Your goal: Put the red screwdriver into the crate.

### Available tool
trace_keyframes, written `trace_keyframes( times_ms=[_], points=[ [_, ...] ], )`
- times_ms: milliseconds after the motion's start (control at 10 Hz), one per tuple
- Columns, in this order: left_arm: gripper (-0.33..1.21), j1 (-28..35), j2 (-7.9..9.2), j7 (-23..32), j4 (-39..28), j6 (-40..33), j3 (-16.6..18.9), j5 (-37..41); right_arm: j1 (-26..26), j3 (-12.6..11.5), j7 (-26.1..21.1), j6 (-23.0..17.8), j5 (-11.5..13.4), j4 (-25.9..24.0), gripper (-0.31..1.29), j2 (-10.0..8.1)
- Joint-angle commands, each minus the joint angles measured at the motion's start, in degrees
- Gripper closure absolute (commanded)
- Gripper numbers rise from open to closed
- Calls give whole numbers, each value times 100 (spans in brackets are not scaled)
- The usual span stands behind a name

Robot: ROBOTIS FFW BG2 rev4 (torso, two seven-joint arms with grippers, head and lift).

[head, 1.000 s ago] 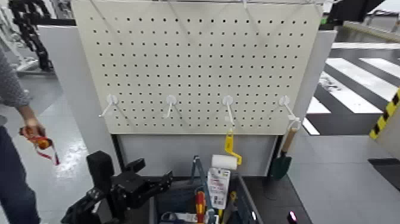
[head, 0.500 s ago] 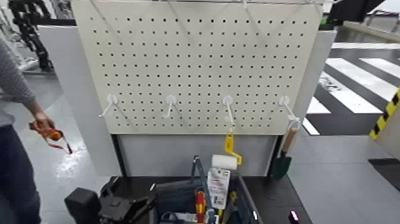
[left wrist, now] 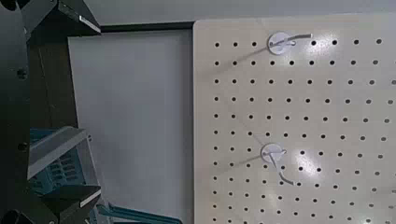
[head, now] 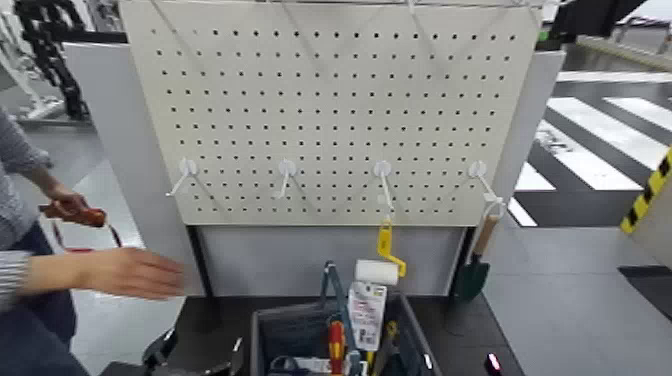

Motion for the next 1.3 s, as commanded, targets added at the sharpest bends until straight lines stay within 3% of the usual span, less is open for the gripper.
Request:
trace_keyframes(
  times_ms=[100,200,1300],
  points=[
    [10,148,-20,201,13,-235,-78,-116,15,-12,-9,14,-1,-11,20,6],
    [10,218,-11,465,-40,-340,-157,-213,24,-21,-9,23,-10,-11,20,14],
    [10,165,68,465,-22,-305,-236,-213,6,-21,0,155,26,-73,20,-12]
  ],
)
